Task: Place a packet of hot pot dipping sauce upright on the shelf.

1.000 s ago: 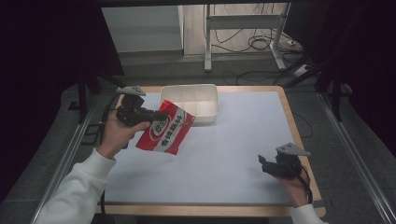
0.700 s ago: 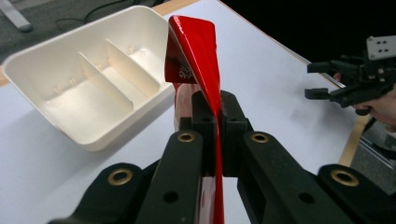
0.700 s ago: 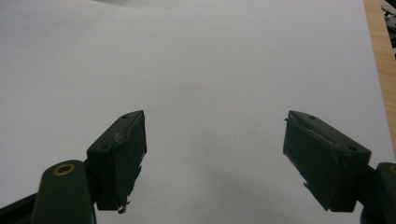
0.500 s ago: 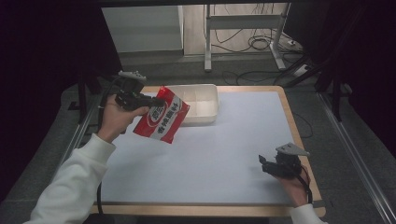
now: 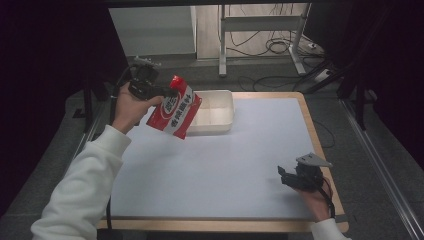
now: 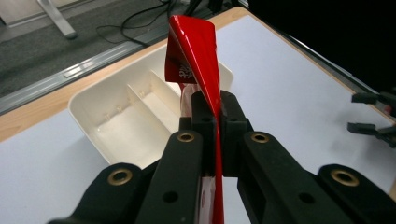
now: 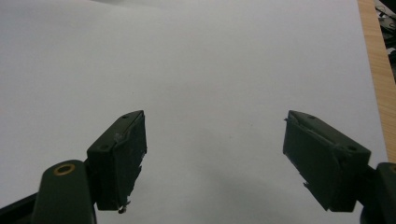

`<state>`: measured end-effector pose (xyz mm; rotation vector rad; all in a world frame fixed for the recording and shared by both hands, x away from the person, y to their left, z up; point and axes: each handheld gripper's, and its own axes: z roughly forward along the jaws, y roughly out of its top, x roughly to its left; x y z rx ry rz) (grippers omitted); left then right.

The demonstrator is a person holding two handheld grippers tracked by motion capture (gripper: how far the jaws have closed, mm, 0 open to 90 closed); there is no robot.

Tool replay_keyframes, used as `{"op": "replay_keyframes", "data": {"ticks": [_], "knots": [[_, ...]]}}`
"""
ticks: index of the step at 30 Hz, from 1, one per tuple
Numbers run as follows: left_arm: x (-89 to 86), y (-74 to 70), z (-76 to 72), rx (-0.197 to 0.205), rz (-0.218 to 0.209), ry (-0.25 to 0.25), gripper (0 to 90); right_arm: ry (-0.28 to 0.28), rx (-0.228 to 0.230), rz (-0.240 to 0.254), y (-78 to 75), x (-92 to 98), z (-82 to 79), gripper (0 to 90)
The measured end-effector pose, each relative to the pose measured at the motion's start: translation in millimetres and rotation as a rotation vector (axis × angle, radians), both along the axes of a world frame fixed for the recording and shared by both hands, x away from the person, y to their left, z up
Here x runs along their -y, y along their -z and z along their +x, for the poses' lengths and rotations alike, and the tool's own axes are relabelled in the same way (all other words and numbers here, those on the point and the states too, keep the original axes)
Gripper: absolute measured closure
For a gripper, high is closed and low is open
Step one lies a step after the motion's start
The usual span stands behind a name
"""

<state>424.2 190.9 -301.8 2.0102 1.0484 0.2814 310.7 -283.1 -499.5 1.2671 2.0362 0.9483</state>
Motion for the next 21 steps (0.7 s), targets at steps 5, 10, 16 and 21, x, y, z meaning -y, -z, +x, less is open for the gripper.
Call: {"op": "replay_keyframes", "data": {"ticks": [5, 10, 16, 21], "knots": [[4.9, -1.6, 12.8, -0.005, 0.019, -0.025, 88.4, -0.002, -0.001, -0.001, 0.1, -0.2, 0.1, 21.3], [6.6, -2.8, 24.3, -0.006, 0.036, -0.047, 88.3, -0.003, -0.001, -0.001, -0.1, 0.2, -0.1, 21.3], [7.9, 0.0, 41.4, -0.02, 0.048, -0.088, 88.3, -0.005, 0.002, -0.003, 0.2, 0.9, 0.2, 21.3], [7.6, 4.6, 49.8, -0.027, 0.049, -0.109, 88.3, -0.003, -0.002, -0.001, 0.6, 1.2, 0.5, 21.3]]}}
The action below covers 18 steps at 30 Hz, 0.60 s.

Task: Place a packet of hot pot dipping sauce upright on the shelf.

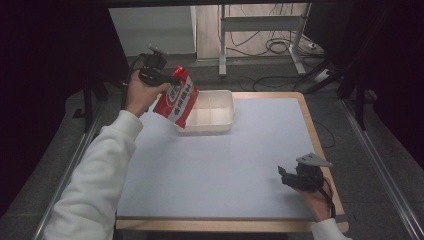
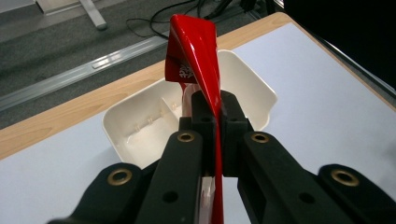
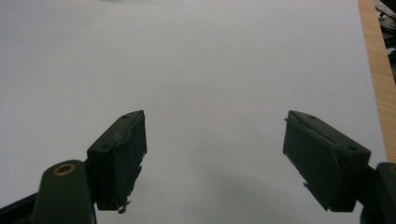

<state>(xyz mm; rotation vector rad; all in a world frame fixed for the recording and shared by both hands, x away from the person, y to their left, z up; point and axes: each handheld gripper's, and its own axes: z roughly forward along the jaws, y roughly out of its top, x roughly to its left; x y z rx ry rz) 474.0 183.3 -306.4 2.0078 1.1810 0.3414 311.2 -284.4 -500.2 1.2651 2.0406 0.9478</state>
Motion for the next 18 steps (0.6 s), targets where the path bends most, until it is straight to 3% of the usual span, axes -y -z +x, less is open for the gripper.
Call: {"op": "replay_keyframes", "data": {"ticks": [13, 18], "knots": [[-1.2, 12.6, 21.4, -0.012, 0.003, -0.057, 88.3, -0.007, 0.005, -0.006, 0.9, -0.1, 0.2, 21.3], [-3.7, 13.8, 25.2, -0.003, 0.026, -0.079, 88.3, -0.005, 0.002, -0.007, 1.6, 0.2, 0.5, 21.3]]}}
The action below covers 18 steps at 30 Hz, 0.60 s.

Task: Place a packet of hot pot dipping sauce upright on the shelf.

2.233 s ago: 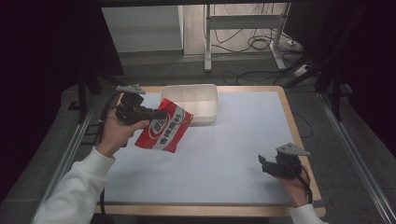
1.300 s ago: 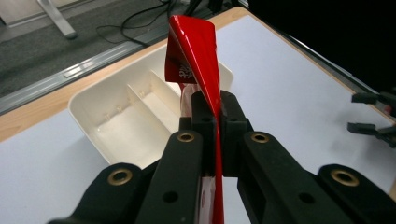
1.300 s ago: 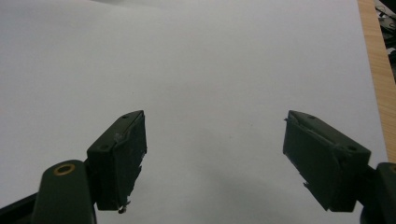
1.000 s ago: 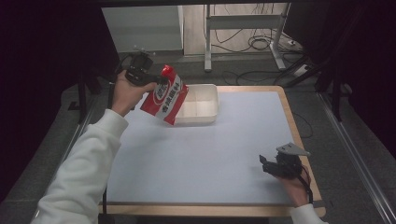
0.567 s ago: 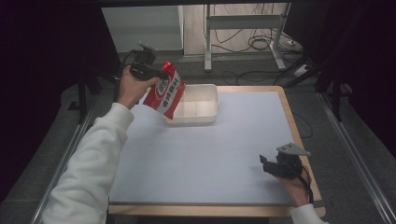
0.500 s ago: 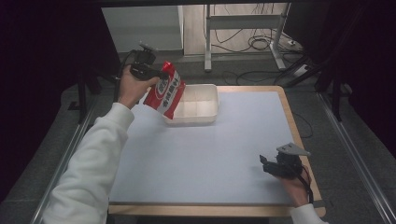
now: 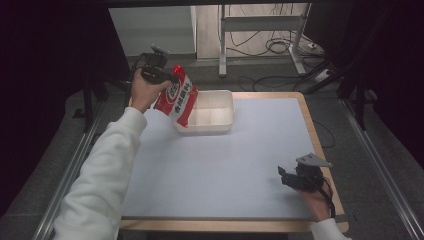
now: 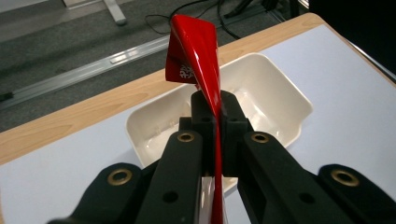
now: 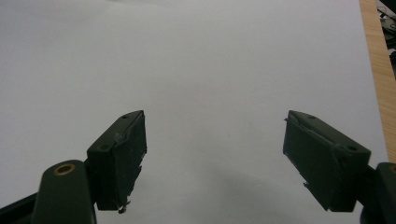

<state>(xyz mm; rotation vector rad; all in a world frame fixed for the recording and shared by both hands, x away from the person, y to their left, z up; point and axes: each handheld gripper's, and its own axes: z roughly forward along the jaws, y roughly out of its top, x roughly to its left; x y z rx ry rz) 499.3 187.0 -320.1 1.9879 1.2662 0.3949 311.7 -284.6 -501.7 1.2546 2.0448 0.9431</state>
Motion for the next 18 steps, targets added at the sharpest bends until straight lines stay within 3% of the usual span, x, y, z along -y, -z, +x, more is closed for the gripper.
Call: {"op": "replay_keyframes", "data": {"ticks": [9, 13, 18], "knots": [[3.1, -6.4, 3.2, 0.02, 0.013, 0.007, 88.3, 0.001, 0.002, -0.004, 0.5, 0.1, 0.3, 21.3], [8.1, -0.9, 5.9, 0.007, 0.051, 0.012, 88.3, 0.001, 0.004, -0.002, 0.3, 0.6, 0.2, 21.3], [6.9, 7.5, 8.2, -0.014, 0.067, 0.007, 88.3, 0.003, 0.001, 0.0, 0.7, 1.1, 0.3, 21.3]]}}
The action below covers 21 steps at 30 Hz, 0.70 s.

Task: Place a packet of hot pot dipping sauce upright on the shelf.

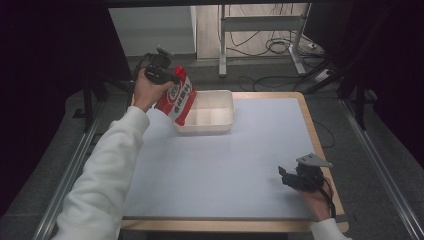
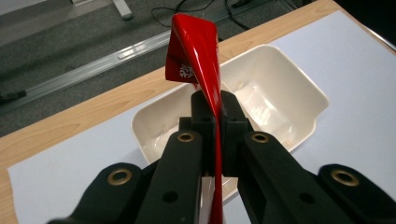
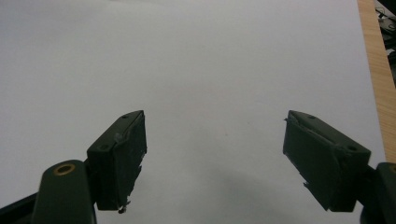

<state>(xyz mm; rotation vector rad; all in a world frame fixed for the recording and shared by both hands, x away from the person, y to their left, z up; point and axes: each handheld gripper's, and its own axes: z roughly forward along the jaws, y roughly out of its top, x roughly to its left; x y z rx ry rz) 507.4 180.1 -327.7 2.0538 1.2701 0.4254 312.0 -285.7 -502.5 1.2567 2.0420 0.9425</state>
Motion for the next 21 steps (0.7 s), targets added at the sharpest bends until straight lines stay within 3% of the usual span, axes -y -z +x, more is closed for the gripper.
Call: {"op": "replay_keyframes", "data": {"ticks": [5, 21], "knots": [[0.3, 5.5, 2.5, -0.012, 0.03, -0.01, 88.3, -0.001, -0.001, -0.003, 0.3, -0.4, 0.2, 21.3], [16.5, 20.3, 15.5, -0.059, 0.063, -0.017, 88.2, -0.001, 0.015, -0.011, -0.7, -0.5, -0.4, 21.4]]}}
